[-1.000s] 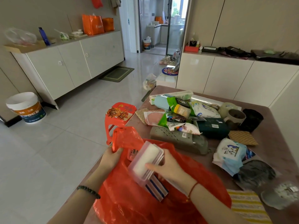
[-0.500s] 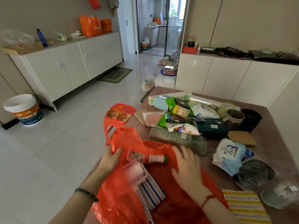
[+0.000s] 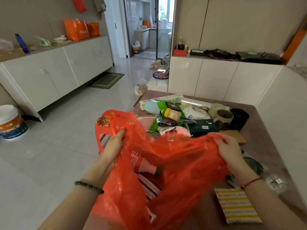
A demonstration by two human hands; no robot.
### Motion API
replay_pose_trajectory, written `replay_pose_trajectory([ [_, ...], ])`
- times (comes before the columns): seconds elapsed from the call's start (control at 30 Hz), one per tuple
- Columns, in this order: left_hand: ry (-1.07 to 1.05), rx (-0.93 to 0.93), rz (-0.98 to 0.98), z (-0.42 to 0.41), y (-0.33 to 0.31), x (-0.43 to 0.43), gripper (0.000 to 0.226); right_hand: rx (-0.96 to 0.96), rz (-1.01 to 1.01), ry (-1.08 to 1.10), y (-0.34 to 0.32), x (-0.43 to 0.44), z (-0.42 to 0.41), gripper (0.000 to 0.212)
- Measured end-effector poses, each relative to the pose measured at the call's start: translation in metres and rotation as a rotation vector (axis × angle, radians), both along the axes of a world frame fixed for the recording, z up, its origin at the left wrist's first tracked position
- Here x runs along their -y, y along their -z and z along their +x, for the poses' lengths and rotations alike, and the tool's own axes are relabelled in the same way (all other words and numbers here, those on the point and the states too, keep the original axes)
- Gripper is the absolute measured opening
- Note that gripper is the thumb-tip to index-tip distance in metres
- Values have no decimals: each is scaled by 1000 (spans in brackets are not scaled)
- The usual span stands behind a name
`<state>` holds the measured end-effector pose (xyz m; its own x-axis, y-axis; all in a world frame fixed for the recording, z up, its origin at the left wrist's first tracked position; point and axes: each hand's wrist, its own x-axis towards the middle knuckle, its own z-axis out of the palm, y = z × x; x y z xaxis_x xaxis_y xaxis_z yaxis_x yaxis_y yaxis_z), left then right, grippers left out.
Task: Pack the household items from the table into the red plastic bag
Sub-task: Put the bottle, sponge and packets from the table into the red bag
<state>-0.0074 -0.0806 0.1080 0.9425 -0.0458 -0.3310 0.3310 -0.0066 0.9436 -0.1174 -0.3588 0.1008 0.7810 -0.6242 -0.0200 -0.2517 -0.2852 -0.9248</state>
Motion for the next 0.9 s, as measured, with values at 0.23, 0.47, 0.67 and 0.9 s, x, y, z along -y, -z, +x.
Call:
replay_pose_trajectory([
  [0.23,-154,16,-191,19,-14,-32,30,92,-296,4,-28,-7,7,33],
  [0.47,-135,-73,-96,6,1,-47,36,64,-816,-911,14,-98,-25,40],
  [0.67,-101,-125,-94,-8,9,-60,39,-811,-939,-1050,72,-86,-27,90],
  [0.9,-68,-107,-15,-21,19,-57,23,-611,-866,-1008,66,-41,-68,30],
])
